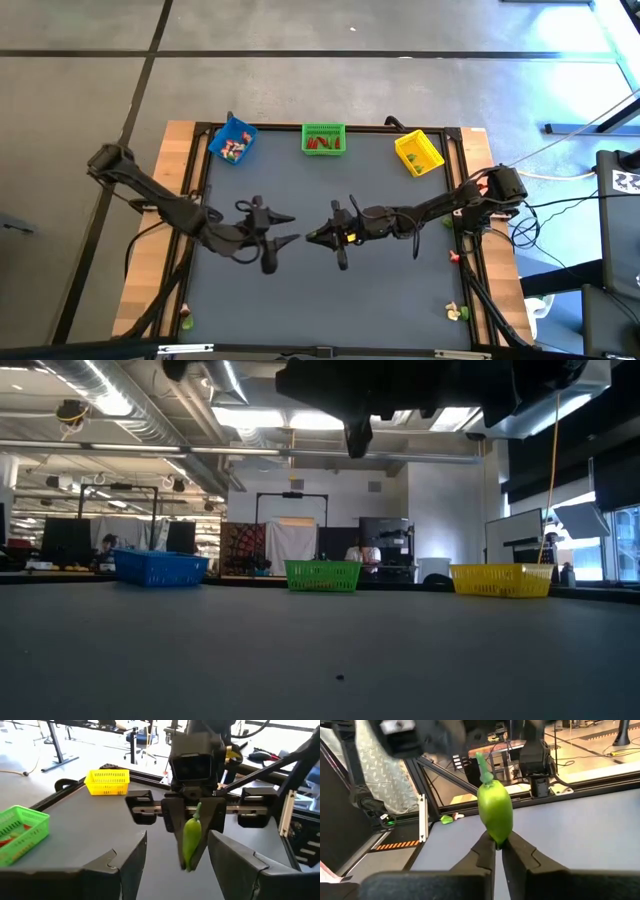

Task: Sort produce into baskets
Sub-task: Put the green chili pepper into the green bin

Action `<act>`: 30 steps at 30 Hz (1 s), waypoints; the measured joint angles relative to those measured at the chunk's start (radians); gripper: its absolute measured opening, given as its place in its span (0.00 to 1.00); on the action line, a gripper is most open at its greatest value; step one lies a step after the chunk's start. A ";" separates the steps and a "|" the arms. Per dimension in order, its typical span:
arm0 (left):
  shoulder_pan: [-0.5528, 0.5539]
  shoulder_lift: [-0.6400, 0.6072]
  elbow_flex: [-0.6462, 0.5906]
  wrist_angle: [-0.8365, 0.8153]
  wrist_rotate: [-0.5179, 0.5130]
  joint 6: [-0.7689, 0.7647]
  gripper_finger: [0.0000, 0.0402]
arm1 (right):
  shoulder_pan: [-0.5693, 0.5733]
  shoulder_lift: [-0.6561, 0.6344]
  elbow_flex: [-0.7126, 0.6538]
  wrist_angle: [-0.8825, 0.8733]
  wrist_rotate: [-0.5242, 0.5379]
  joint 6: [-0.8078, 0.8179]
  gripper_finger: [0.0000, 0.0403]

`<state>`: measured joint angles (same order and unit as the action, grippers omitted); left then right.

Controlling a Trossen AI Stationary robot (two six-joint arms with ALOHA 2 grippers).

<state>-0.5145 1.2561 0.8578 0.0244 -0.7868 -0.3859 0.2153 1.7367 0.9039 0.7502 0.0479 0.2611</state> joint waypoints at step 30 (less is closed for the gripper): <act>-0.048 0.058 0.000 -0.332 -0.004 -0.063 0.52 | -0.270 0.000 0.000 -0.310 0.039 -0.005 0.07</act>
<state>-0.5621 1.3143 0.8581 -0.3072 -0.7910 -0.4492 -0.0545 1.7367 0.9043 0.4402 0.0864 0.2565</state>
